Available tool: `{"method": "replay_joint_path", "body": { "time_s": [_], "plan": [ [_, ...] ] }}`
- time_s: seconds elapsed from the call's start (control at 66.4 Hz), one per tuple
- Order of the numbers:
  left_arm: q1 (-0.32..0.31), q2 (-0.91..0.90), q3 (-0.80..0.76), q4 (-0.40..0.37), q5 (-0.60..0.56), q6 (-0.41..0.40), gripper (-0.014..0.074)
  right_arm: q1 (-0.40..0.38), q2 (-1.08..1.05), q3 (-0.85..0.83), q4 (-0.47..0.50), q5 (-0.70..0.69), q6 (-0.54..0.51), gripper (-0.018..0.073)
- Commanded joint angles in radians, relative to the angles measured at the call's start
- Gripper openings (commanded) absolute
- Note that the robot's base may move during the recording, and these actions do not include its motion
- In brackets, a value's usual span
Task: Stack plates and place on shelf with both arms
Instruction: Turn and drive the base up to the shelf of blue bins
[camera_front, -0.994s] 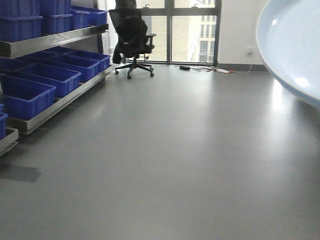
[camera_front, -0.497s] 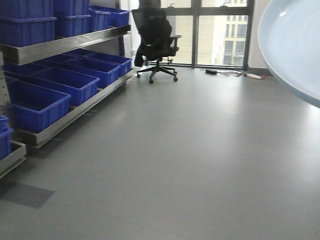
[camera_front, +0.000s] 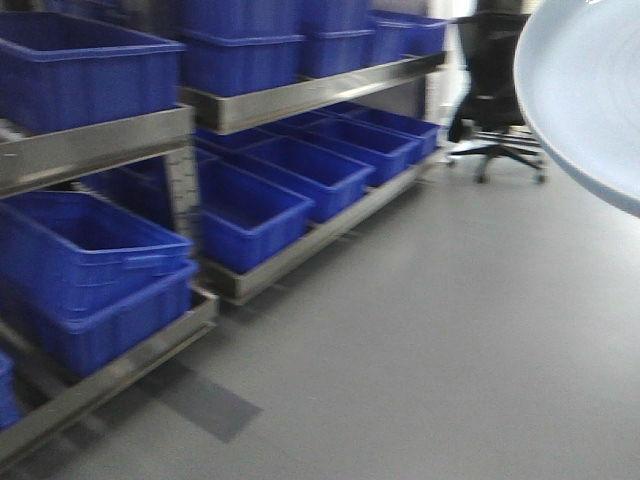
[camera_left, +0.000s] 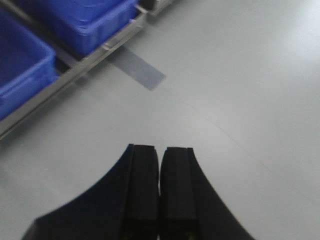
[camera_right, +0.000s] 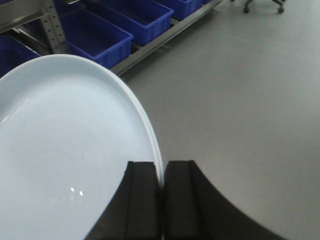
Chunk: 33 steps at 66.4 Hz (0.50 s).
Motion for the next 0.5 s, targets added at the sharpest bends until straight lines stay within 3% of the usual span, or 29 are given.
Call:
{"method": "replay_joint_path", "body": {
  "time_s": [0.0, 0.482],
  "plan": [
    [0.004, -0.003, -0.028, -0.001, -0.076, -0.009, 0.0083, -0.008, 0.001, -0.03, -0.007, -0.098, -0.004, 0.0057],
    [0.004, -0.003, -0.028, -0.001, -0.076, -0.009, 0.0083, -0.008, 0.001, -0.03, -0.008, -0.098, -0.004, 0.0057]
  ]
}}
